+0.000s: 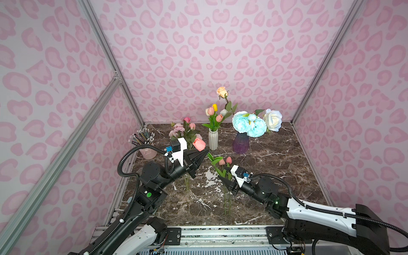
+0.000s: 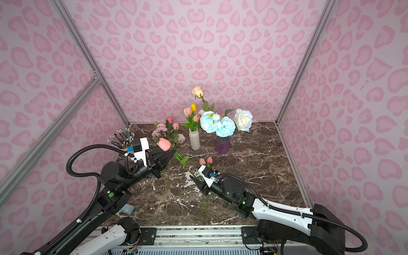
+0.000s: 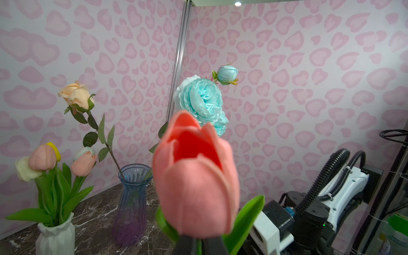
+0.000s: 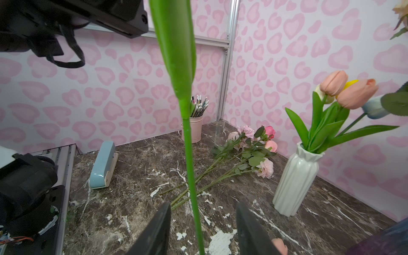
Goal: Pick out pink flowers from the vase
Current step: Place the flower at the center of the board.
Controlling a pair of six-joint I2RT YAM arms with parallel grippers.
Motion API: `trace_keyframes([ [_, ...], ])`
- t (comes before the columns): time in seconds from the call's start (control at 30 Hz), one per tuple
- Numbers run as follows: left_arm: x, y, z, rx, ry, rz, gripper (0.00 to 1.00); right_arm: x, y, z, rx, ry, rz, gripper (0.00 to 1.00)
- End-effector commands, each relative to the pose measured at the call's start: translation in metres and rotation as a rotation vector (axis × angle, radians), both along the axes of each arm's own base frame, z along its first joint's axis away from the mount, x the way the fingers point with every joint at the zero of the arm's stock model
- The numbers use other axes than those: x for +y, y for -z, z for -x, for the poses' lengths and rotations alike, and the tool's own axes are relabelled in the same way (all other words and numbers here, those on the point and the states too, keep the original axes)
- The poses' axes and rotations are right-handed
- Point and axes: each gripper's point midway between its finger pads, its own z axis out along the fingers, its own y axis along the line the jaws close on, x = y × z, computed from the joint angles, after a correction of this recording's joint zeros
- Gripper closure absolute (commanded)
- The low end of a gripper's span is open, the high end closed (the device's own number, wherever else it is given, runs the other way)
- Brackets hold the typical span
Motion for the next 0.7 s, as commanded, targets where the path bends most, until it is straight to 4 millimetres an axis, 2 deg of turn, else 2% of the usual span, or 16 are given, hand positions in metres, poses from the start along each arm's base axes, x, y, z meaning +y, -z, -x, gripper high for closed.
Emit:
trace_keyframes([
  [0.0, -0.004, -0.002, 0.007, 0.001, 0.044, -0.003, 0.94, 0.013, 0.001, 0.005, 0.000, -0.070, 0.037, 0.55],
  [0.13, -0.005, 0.001, 0.008, 0.008, 0.050, -0.010, 0.95, 0.026, 0.003, 0.006, 0.020, -0.111, 0.062, 0.62],
  [0.27, -0.004, 0.002, 0.010, 0.006, 0.052, -0.010, 0.96, 0.027, 0.001, 0.001, 0.024, -0.088, 0.048, 0.73],
  [0.43, -0.005, 0.007, 0.011, 0.012, 0.053, -0.028, 0.96, 0.025, 0.001, -0.002, 0.026, -0.069, 0.040, 1.00],
  [0.5, -0.006, 0.010, 0.010, 0.020, 0.053, -0.037, 0.95, 0.024, 0.000, 0.000, 0.029, -0.074, 0.037, 1.00],
  [0.57, -0.008, 0.014, 0.006, 0.037, 0.049, -0.055, 0.87, 0.022, -0.001, 0.000, 0.035, -0.067, 0.030, 1.00],
  [0.67, -0.008, 0.024, 0.003, 0.068, 0.035, -0.084, 0.66, 0.013, 0.000, -0.003, 0.091, -0.027, -0.007, 1.00],
])
